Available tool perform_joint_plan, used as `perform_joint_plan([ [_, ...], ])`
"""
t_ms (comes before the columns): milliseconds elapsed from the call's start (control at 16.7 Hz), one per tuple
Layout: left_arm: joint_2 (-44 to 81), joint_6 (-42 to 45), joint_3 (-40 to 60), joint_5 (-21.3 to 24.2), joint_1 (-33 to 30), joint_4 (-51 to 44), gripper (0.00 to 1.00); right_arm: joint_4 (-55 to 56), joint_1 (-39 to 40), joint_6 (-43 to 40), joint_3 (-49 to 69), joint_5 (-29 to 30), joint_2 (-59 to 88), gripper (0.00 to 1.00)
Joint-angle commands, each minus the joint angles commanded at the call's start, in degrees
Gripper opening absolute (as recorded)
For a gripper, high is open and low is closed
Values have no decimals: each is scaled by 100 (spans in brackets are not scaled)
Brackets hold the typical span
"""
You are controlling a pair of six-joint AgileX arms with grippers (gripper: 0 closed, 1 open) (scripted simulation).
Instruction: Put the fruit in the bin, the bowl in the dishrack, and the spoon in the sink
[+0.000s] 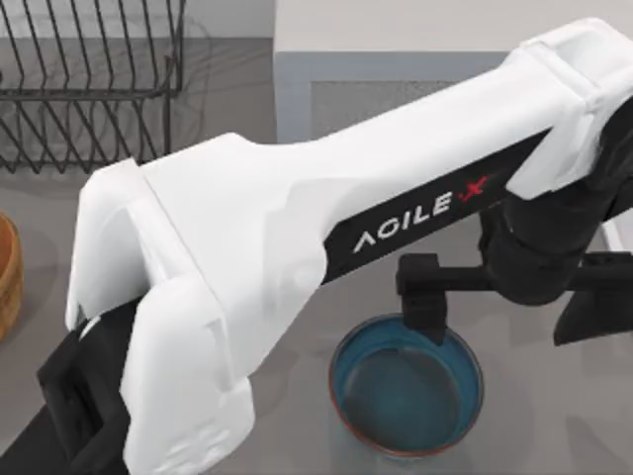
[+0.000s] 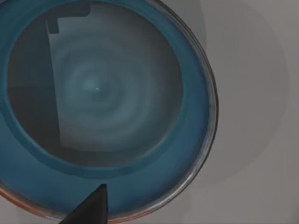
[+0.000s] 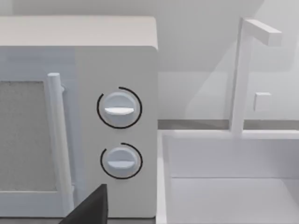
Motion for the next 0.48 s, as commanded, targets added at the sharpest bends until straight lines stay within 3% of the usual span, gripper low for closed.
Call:
perform_joint_plan([
  [480, -18, 22, -234, 0, 20, 225, 100, 0, 0, 0, 0, 0, 0, 100],
])
